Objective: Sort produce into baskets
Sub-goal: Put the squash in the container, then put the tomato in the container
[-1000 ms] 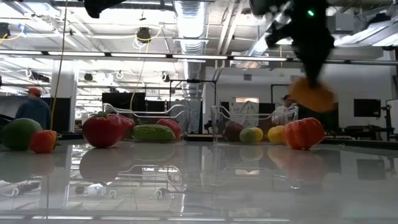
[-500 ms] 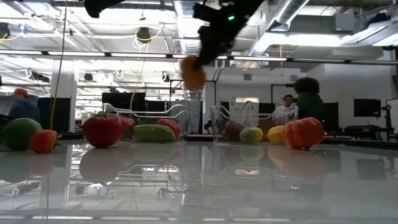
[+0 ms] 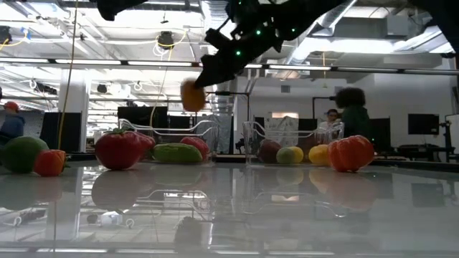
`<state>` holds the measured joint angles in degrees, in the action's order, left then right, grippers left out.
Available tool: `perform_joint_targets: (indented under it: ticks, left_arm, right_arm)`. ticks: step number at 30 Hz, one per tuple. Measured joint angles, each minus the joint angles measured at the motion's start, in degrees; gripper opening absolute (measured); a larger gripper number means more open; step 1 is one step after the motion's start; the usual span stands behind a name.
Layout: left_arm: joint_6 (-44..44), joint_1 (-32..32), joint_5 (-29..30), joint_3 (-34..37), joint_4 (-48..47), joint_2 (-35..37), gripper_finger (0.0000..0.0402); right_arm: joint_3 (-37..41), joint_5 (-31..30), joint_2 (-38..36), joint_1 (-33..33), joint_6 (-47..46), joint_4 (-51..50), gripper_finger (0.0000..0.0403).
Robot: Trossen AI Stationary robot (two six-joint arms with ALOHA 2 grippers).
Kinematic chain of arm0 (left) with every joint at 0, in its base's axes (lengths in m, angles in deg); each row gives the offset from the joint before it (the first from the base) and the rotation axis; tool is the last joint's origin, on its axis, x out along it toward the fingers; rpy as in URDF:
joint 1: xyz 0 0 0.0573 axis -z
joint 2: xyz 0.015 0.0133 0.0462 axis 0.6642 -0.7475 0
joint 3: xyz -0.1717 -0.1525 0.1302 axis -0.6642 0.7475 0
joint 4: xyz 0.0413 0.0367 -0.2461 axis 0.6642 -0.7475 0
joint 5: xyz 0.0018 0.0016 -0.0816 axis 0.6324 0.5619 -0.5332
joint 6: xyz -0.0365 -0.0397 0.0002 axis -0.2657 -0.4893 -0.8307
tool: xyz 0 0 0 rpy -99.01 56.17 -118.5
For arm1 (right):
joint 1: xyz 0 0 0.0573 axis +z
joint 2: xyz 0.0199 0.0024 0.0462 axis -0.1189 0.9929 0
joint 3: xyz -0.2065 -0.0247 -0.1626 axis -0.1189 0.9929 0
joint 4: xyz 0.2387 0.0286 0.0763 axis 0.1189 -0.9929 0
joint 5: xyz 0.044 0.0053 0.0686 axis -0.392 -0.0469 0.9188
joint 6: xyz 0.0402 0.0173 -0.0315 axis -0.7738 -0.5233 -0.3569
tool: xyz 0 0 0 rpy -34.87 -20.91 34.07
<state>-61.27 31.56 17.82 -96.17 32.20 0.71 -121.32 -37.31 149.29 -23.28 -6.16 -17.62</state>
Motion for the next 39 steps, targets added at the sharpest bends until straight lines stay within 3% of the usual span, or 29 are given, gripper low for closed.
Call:
perform_joint_targets:
  ticks: [6,10,16,23,28,35,39]
  left_arm:
    - [-0.7,0.9,-0.1,0.0,-2.3,-0.5,0.0309]
    - [-0.5,3.6,4.8,-1.7,-5.1,-5.8,0.0309]
    - [-4.2,9.5,6.8,-7.3,-12.2,-15.3,0.0309]
    - [-16.6,15.8,7.9,-7.8,-27.8,-24.8,0.0309]
    - [-24.0,18.8,10.8,-7.8,-30.9,-30.5,0.0309]
    - [-26.2,20.0,18.8,-7.8,-33.5,-37.0,0.0314]
    - [-27.3,19.9,19.3,-7.6,-36.4,-41.1,0.0314]
  right_arm:
    - [-3.5,0.0,-1.8,-0.4,-2.1,-6.9,0.0365]
    - [-3.8,0.2,-5.1,0.6,-1.1,-7.7,0.037]
    - [-2.6,0.1,-12.2,1.7,-3.8,-23.4,0.0358]
    - [14.6,-1.1,-25.5,7.3,-7.3,-14.6,0.0345]
    - [25.8,-8.4,-34.1,13.9,-10.6,-8.0,0.0343]
    - [32.7,-18.8,-39.0,22.6,-15.5,-8.6,0.0343]
    - [34.2,-22.0,-39.1,25.6,-16.9,-8.7,0.0343]
